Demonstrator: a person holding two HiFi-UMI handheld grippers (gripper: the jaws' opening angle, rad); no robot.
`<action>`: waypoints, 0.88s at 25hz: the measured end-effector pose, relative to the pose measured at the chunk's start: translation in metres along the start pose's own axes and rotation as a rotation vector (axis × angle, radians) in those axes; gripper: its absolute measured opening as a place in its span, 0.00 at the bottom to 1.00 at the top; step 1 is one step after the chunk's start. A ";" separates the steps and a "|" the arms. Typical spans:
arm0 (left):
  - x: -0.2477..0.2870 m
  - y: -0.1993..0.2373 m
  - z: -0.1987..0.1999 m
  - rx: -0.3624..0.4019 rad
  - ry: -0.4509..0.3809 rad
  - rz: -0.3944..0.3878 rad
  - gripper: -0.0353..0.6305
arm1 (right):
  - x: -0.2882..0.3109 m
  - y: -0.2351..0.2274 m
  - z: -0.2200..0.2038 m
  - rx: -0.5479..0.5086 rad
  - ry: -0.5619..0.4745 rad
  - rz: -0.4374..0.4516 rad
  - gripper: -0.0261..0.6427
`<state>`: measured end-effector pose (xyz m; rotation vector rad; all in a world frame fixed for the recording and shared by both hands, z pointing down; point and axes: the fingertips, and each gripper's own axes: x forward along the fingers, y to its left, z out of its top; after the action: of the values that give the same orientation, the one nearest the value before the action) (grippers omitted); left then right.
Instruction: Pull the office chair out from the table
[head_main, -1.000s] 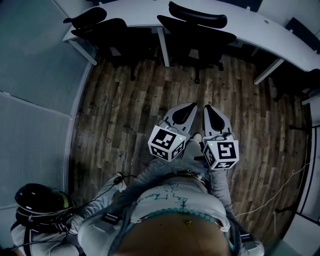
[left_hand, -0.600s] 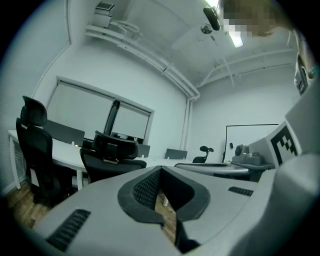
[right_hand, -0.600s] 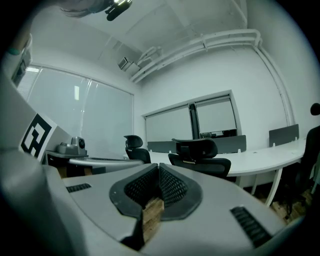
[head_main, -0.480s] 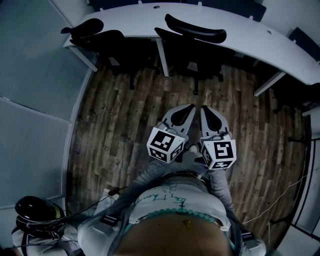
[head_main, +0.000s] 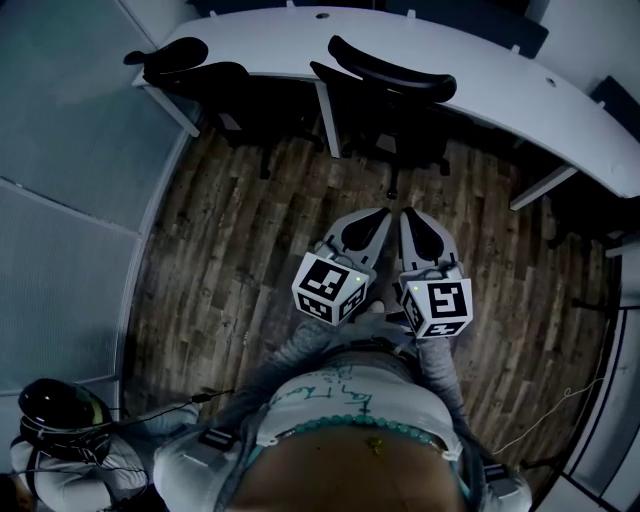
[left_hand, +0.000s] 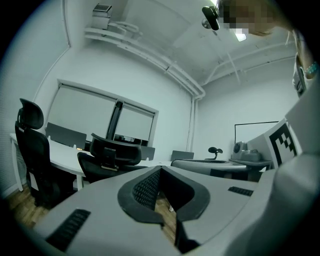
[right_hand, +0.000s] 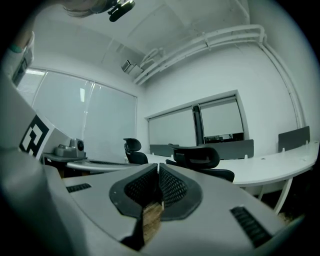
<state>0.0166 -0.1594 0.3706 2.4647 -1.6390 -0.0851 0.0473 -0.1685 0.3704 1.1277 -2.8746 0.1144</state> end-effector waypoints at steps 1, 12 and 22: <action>0.003 0.000 -0.001 0.000 0.000 0.008 0.07 | 0.001 -0.003 -0.001 0.002 -0.001 0.006 0.07; 0.023 0.020 -0.004 -0.026 0.004 0.074 0.07 | 0.026 -0.024 -0.001 0.021 0.011 0.047 0.07; 0.065 0.046 0.012 -0.010 -0.009 -0.010 0.07 | 0.061 -0.053 0.003 0.018 0.015 -0.039 0.07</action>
<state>-0.0011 -0.2381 0.3708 2.4689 -1.6260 -0.1059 0.0390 -0.2488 0.3742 1.1805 -2.8423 0.1469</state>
